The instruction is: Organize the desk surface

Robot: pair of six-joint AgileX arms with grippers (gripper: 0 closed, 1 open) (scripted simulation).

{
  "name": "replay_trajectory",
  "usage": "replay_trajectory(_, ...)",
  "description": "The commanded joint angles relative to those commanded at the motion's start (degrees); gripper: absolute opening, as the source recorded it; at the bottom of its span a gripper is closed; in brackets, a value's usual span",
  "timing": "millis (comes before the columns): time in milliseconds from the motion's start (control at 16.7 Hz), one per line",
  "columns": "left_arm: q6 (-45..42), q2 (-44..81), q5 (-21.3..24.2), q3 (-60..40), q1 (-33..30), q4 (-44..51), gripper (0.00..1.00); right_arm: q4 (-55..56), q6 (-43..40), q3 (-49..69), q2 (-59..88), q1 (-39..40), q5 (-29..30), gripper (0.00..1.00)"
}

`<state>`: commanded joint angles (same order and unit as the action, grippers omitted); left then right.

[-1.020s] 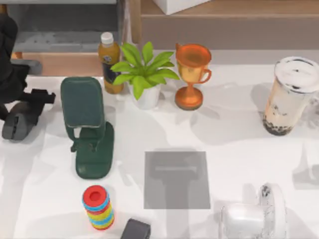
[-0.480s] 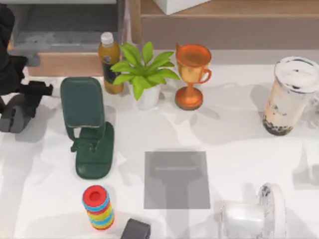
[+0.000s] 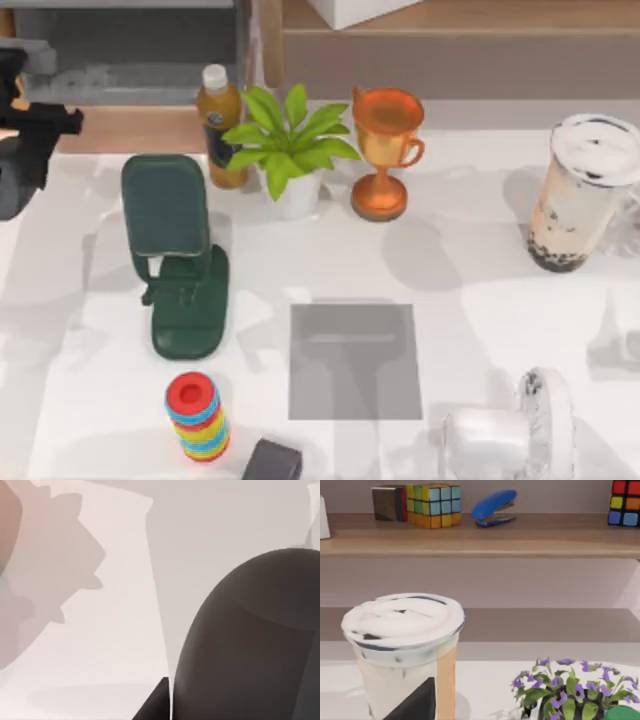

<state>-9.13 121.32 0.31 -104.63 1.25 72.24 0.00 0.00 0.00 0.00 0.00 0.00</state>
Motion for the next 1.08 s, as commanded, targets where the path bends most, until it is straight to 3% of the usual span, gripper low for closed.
replay_trajectory(300,-0.7,-0.3,0.2,-0.1,-0.3,-0.4,0.0,0.0,0.0,0.0,0.0,0.0,0.0,1.0)
replay_trajectory(540,-9.1,-6.4,3.2,-2.1,-5.7,-3.0,0.0,0.0,0.0,0.0,0.0,0.0,0.0,1.0)
replay_trajectory(780,-27.1,-13.3,7.4,-2.7,-15.6,-6.0,0.0,0.0,0.0,0.0,0.0,0.0,0.0,1.0)
replay_trajectory(1080,-62.4,-15.3,10.8,1.3,-29.7,-8.0,0.0,0.0,0.0,0.0,0.0,0.0,0.0,1.0)
